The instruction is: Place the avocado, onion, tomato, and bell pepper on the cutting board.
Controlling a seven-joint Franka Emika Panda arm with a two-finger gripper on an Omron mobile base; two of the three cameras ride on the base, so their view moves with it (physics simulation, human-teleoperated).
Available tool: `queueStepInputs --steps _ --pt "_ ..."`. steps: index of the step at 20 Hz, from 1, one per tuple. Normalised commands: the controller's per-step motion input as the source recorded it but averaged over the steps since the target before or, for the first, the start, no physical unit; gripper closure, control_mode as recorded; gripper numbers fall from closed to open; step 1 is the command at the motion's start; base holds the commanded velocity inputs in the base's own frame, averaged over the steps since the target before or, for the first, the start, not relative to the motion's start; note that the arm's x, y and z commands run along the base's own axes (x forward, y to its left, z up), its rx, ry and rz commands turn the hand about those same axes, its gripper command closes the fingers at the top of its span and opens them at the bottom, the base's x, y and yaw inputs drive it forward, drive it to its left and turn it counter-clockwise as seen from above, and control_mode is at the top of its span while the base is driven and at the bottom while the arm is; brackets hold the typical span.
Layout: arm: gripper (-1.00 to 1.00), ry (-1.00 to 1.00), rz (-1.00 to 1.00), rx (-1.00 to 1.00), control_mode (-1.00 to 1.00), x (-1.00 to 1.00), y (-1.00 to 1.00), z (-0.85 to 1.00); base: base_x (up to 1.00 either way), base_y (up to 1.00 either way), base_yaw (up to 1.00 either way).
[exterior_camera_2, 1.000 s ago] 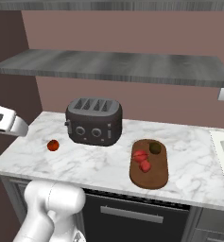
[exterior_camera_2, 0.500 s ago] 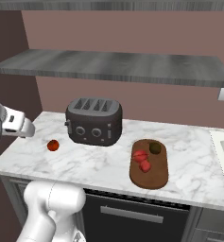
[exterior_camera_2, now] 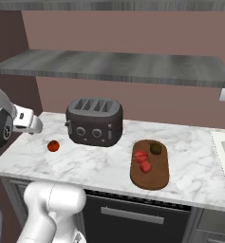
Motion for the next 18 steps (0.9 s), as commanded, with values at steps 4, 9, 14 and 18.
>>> queueStepInputs --steps 4,9,14,18 --pt "-1.00 0.07 0.00 0.00 -1.00 0.29 0.00 -0.22 0.00 0.00 0.00" --pt "-1.00 0.06 -0.02 -0.01 -1.00 0.26 0.06 -0.42 0.00 0.00 0.00" --pt "-1.00 0.02 -0.06 -0.03 -1.00 0.30 0.10 -0.32 0.00 0.00 0.00" --pt "-1.00 0.00 -0.06 -0.04 -1.00 0.38 0.11 -0.13 0.00 0.00 0.00"
